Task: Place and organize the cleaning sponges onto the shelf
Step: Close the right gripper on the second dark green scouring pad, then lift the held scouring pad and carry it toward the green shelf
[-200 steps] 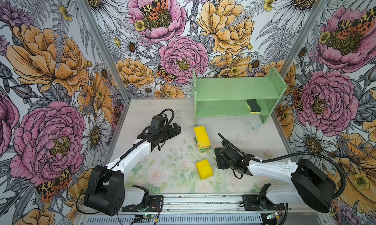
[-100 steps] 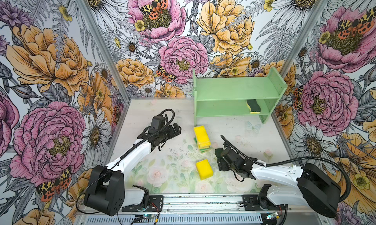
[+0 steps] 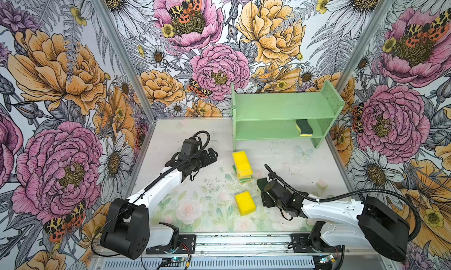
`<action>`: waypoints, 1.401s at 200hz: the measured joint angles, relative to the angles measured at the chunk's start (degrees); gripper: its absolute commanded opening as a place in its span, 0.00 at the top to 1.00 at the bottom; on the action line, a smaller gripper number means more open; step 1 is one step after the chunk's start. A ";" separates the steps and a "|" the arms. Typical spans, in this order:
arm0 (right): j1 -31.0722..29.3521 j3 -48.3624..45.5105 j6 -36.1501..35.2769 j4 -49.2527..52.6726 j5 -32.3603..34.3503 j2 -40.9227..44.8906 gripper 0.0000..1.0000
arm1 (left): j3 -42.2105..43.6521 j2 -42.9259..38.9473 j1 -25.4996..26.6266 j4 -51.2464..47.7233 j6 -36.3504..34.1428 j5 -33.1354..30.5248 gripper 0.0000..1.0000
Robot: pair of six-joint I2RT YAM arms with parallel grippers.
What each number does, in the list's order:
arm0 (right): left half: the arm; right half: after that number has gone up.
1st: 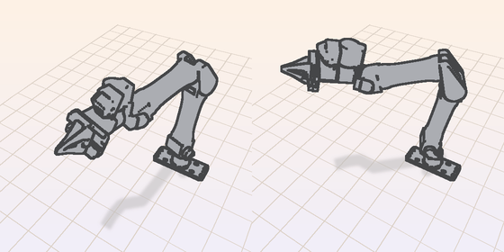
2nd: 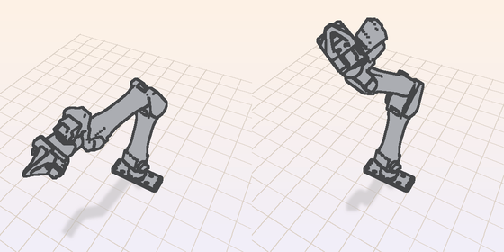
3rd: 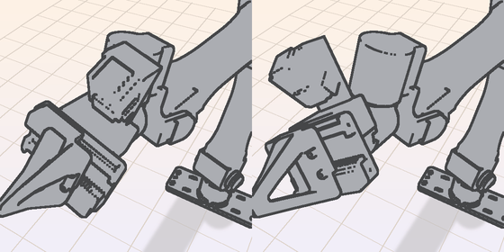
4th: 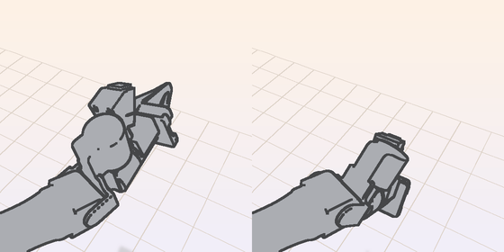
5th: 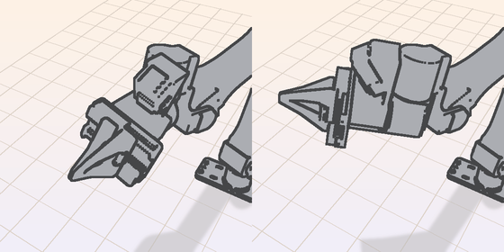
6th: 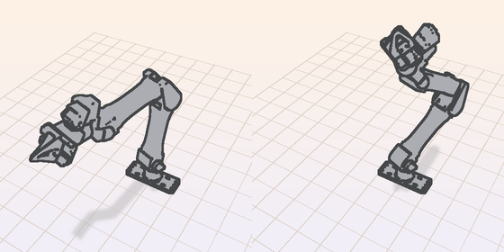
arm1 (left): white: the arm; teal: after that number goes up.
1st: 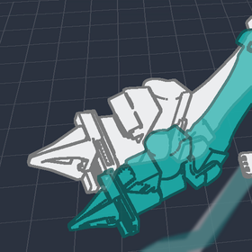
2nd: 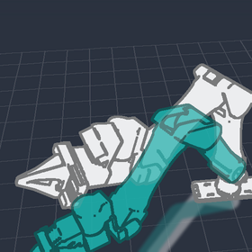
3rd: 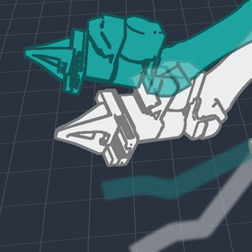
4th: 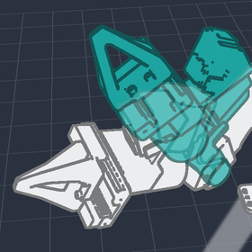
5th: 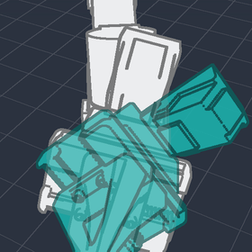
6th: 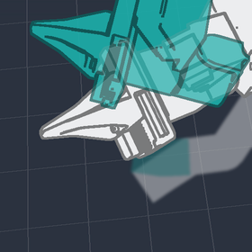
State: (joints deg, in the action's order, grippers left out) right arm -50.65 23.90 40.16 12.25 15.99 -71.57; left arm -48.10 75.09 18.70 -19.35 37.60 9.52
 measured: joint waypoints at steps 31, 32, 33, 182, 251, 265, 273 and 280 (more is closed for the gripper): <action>-0.44 0.22 0.70 -0.31 0.57 -0.50 0.41 | 0.00 0.00 0.00 0.02 0.00 0.00 0.01; -0.44 0.22 0.68 -0.31 0.57 -0.50 0.41 | 0.00 0.00 0.00 0.00 0.02 0.00 0.01; -0.44 0.22 0.63 -0.28 0.55 -0.50 0.41 | 0.00 0.00 0.00 0.00 0.00 0.00 0.01; 20.26 1.51 -10.93 1.64 1.84 19.17 0.46 | 0.00 0.04 0.00 0.00 -0.02 0.00 0.01; 36.26 10.23 -22.29 -5.20 -5.42 11.02 0.48 | 0.00 0.04 0.00 0.00 -0.02 0.02 0.01; 38.58 11.87 -23.80 -7.54 -7.23 8.48 0.48 | 0.02 0.04 0.04 0.00 -0.02 0.02 0.01; 39.82 12.98 -24.50 -8.85 -8.31 6.88 0.48 | 0.02 0.04 0.04 0.00 0.00 0.02 0.01; 40.76 13.94 -24.92 -9.97 -9.11 5.44 0.48 | 0.00 0.04 0.04 0.00 0.00 0.02 0.01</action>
State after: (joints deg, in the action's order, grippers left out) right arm -9.89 37.85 15.25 2.28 6.87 -66.13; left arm -48.10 75.13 18.74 -19.35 37.60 9.54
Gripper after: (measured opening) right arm 0.520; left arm 0.988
